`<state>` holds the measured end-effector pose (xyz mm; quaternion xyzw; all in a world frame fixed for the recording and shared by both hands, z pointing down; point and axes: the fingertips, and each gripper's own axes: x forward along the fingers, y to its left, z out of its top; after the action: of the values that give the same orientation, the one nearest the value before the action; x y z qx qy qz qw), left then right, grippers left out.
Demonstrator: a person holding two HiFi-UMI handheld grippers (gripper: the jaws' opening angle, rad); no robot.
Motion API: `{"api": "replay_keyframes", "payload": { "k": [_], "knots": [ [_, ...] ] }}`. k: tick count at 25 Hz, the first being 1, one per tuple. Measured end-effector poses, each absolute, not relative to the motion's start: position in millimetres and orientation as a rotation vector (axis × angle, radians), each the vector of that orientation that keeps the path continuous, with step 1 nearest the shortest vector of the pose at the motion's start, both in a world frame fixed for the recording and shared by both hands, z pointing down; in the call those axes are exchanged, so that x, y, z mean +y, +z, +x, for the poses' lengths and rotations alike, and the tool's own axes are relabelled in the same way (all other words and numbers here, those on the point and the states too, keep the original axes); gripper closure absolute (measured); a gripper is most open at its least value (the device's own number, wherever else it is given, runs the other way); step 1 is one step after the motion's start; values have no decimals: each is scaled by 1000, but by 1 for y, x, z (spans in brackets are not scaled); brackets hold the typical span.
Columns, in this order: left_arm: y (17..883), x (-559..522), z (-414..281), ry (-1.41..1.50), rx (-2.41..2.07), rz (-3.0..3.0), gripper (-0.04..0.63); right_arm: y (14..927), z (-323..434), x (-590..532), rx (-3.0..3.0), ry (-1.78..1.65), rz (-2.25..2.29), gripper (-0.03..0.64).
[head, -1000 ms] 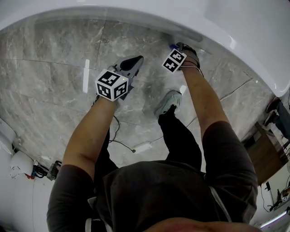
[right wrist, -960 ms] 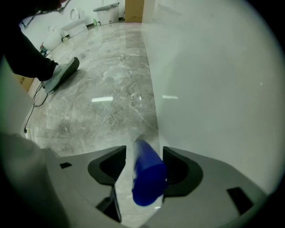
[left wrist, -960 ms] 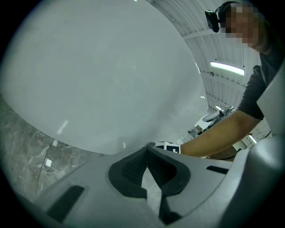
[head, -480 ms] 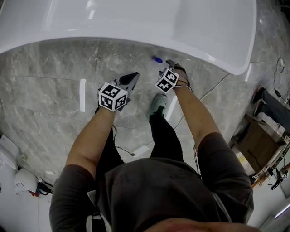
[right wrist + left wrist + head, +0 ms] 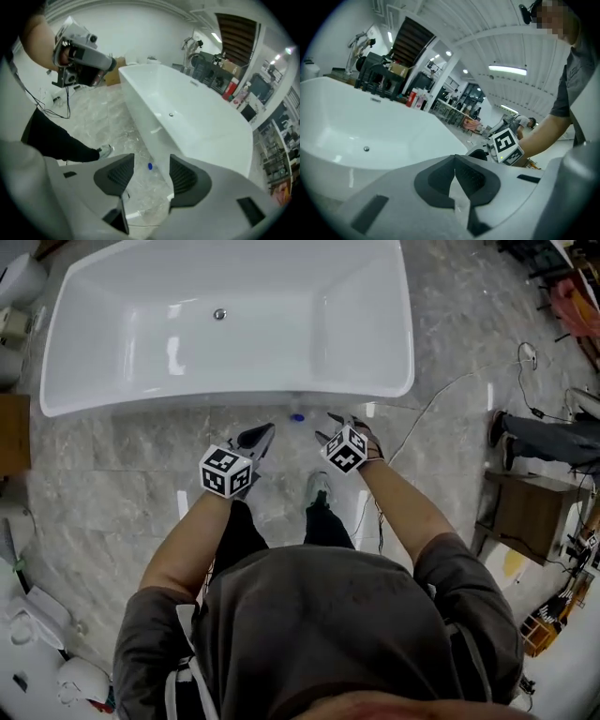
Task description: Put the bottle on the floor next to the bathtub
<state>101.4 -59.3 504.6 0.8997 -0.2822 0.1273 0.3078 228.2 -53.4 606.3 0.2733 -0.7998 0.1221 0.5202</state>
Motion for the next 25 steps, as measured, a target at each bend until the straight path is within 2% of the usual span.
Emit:
{"api": "replay_keyframes", "payload": {
  "k": [6, 12, 17, 21, 25],
  "knots": [
    [359, -50, 108, 281, -687, 2512, 589, 432, 252, -50, -2102, 375, 889, 429],
    [257, -48, 117, 249, -656, 2649, 589, 304, 272, -46, -2328, 404, 1091, 488],
    [204, -50, 118, 189, -665, 2714, 589, 234, 276, -51, -2573, 494, 1209, 539],
    [186, -48, 118, 161, -673, 2723, 589, 198, 281, -56, -2696, 486, 1314, 623],
    [181, -52, 116, 152, -689, 2728, 589, 188, 273, -61, -2746, 517, 1285, 624]
  ]
}}
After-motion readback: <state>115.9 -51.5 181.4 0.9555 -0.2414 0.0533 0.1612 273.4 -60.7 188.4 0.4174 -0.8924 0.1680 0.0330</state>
